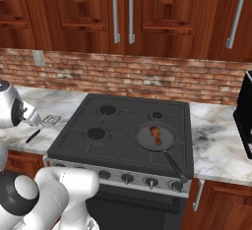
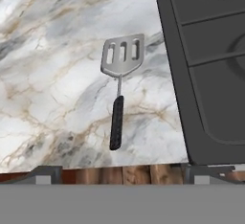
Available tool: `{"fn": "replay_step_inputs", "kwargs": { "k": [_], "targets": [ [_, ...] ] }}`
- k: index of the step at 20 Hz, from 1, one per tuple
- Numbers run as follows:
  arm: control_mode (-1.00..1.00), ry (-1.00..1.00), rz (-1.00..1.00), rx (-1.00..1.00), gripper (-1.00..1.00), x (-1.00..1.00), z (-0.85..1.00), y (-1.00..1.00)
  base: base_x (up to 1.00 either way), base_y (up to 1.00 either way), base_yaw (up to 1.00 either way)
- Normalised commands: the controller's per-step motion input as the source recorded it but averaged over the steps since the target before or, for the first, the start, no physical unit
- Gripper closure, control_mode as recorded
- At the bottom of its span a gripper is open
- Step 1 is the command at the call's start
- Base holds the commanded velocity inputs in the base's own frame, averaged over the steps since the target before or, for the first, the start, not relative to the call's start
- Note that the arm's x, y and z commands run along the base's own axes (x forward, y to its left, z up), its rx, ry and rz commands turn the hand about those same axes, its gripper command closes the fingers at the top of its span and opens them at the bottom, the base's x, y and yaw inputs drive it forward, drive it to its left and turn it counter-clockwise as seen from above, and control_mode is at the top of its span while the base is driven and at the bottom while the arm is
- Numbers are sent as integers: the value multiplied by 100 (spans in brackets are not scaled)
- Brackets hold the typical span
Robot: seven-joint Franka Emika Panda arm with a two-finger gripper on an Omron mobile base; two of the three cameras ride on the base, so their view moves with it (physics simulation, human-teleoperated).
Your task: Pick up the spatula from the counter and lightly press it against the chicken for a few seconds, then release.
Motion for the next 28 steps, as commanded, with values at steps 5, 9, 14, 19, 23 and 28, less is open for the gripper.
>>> {"fn": "replay_step_inputs", "kwargs": {
  "k": [5,9,14,19,23,28],
  "targets": [
    [-100,0,0,0,-100,10,-18,7,0,0,0],
    [-100,0,0,0,-100,8,-18,6,0,0,0],
    [-100,0,0,0,-100,7,-18,1,0,0,0],
    [-100,1,0,0,-100,7,-17,0,0,0,0],
    [-100,1,0,0,-100,6,-13,0,0,0,0],
    [-100,3,0,0,-100,5,-8,2,0,0,0]
  ]
}}
